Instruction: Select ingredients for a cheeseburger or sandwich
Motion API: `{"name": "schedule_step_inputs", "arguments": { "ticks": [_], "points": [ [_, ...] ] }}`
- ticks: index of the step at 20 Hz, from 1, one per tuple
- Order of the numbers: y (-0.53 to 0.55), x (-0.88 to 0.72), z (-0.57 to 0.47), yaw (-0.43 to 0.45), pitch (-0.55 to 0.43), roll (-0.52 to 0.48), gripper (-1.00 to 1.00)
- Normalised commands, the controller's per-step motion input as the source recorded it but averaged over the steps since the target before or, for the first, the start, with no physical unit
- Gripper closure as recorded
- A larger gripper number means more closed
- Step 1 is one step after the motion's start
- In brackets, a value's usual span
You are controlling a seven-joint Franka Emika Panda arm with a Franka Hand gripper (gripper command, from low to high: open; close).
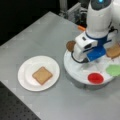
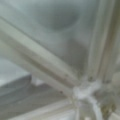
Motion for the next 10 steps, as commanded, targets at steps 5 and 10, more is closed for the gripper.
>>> {"name": "schedule_step_inputs", "arguments": {
  "ticks": [5,10],
  "points": [
    [0.12,-0.03,0.18,-0.285,0.108,-0.05,-1.0],
    [0.04,-0.13,0.35,-0.374,0.121,-0.136,-1.0]
  ]
}}
